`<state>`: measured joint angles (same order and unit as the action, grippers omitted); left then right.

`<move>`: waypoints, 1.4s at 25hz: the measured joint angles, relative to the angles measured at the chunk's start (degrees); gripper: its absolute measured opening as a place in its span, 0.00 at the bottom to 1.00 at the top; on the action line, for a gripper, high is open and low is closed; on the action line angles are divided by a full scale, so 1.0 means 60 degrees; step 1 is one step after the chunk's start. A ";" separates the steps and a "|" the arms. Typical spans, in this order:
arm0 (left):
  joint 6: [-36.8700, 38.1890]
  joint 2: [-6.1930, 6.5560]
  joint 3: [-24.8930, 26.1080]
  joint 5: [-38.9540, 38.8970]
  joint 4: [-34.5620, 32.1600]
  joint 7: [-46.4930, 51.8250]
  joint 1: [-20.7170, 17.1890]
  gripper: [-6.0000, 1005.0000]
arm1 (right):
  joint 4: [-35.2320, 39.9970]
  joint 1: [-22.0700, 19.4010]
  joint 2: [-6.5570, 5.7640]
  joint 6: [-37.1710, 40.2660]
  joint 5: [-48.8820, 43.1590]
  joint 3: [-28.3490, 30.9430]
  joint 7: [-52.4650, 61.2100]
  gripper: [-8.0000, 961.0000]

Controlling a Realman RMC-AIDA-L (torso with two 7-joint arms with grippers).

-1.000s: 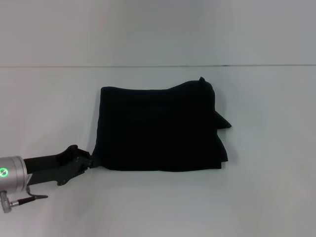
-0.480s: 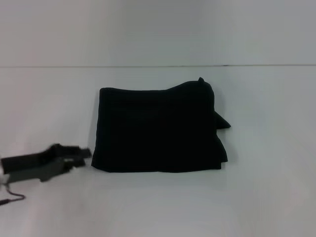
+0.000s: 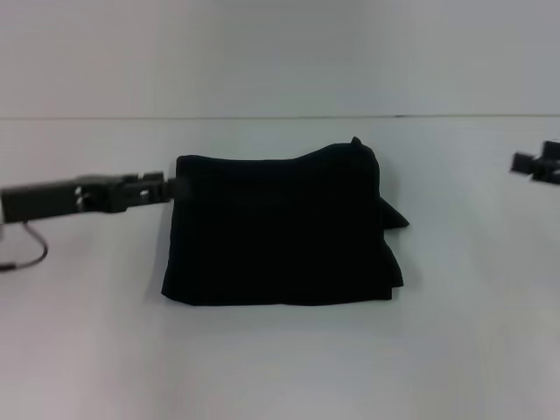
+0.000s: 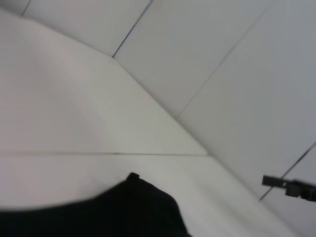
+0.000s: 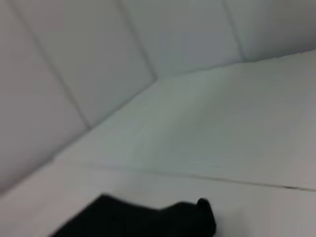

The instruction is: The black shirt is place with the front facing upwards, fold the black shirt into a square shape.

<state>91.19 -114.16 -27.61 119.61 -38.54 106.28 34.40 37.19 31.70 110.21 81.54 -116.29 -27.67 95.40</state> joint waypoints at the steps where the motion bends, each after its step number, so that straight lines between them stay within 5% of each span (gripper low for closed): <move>1: -0.0213 0.0037 -0.0166 0.0015 0.0003 -0.0213 0.0138 0.64 | 0.0078 0.0080 0.0134 -0.0018 -0.0067 -0.0035 -0.0263 0.95; 5: -0.1253 0.0078 -0.1207 0.0092 -0.0033 -0.0854 0.0581 0.91 | 0.0332 0.0430 0.0722 0.0019 -0.0180 -0.0302 -0.0766 0.95; 13: -0.2225 -0.0086 -0.2029 0.0093 -0.0076 -0.1318 0.0714 0.94 | 0.0169 0.0710 0.1612 -0.0416 -0.0053 -0.1154 -0.2728 0.95; 22: -0.2107 -0.0376 -0.2260 0.0079 -0.0464 -0.1996 0.0504 0.95 | -0.0723 0.0994 0.1585 -0.0655 -0.0007 -0.1280 -0.3394 0.95; 35: -0.0985 -0.0209 -0.2387 0.0121 -0.0828 -0.1404 0.0531 0.95 | -0.0775 0.0960 0.1543 -0.0435 -0.0041 -0.2121 -0.2840 0.95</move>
<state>85.28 -115.41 -41.93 120.33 -43.51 97.86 37.58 32.55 37.46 119.46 78.93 -116.54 -40.40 78.36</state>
